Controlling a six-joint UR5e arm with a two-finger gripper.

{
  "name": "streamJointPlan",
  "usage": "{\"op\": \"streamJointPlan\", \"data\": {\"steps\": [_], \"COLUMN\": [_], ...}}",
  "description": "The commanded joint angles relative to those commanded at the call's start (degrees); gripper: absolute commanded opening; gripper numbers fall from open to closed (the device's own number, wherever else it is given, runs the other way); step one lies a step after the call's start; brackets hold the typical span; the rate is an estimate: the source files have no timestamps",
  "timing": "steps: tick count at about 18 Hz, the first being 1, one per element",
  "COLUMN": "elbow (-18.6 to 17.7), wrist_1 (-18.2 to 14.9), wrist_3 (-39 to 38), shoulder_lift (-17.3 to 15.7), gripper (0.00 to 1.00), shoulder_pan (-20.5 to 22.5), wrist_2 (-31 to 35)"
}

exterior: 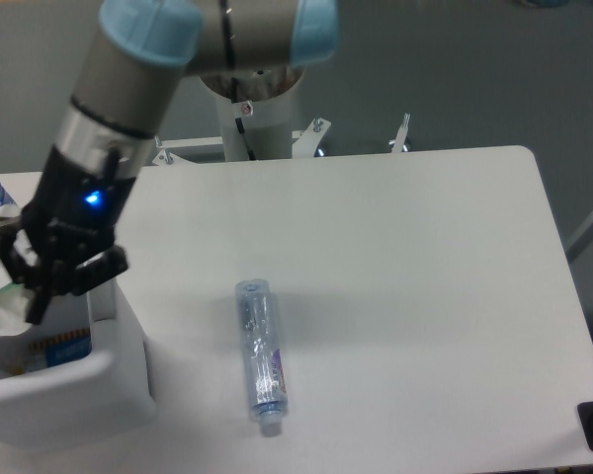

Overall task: Place the trash in the trash can
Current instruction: 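Move the open gripper back over the clear plastic bottle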

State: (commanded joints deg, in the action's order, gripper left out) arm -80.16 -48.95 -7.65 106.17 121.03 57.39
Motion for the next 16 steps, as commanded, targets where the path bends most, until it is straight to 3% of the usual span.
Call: {"op": "streamJointPlan", "data": {"steps": [1,4,7,11,16], "elbow": [0.1,-0.4,-0.7,2.7,1.8], "wrist_1": [0.1,0.0,0.0,1.2,1.4], "wrist_3": [-0.1,-0.5,-2.4,-2.4,1.1], "shoulder_lift": [-0.1,-0.3,-0.4,0.2,1.0], "gripper": [0.89,1.0,1.0,1.0,1.0], "shoulder_pan": [0.1,1.0,3.8,8.6,11.7], "wrist_2": [0.0,0.2,0.3,1.7,14.6]}}
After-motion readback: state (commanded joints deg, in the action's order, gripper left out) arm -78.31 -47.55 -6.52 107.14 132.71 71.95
